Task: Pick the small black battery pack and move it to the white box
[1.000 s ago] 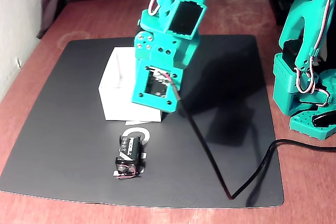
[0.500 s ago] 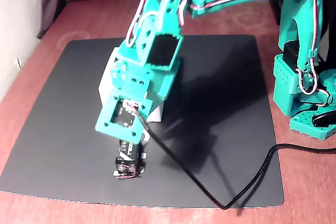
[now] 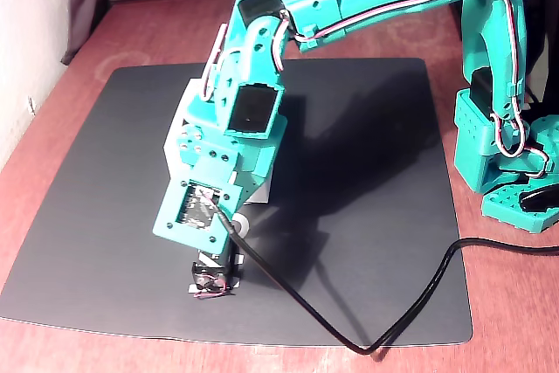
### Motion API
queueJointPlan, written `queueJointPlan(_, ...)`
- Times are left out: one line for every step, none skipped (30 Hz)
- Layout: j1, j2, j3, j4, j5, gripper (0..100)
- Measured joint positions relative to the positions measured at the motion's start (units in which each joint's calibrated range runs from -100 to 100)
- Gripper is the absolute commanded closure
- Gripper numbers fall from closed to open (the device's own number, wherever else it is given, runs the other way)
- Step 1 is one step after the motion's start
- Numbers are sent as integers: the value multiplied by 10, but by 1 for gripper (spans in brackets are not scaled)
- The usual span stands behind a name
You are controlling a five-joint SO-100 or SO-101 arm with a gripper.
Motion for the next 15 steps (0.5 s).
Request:
queueJointPlan(0, 0, 0, 0, 6, 89)
queueJointPlan(0, 1, 0, 0, 9, 88)
queueJointPlan(0, 2, 0, 0, 11, 88)
queueJointPlan(0, 3, 0, 0, 12, 87)
queueJointPlan(0, 5, 0, 0, 12, 87)
queueJointPlan(0, 9, -1, 0, 13, 87)
queueJointPlan(0, 19, -1, 0, 14, 87)
queueJointPlan(0, 27, -1, 0, 15, 87)
queueJointPlan(0, 31, -1, 0, 15, 87)
queueJointPlan(0, 35, -1, 0, 16, 87)
queueJointPlan(0, 36, -1, 0, 16, 87)
queueJointPlan(0, 39, -1, 0, 16, 87)
queueJointPlan(0, 40, -1, 0, 16, 87)
queueJointPlan(0, 41, -1, 0, 16, 87)
queueJointPlan(0, 41, -1, 0, 16, 87)
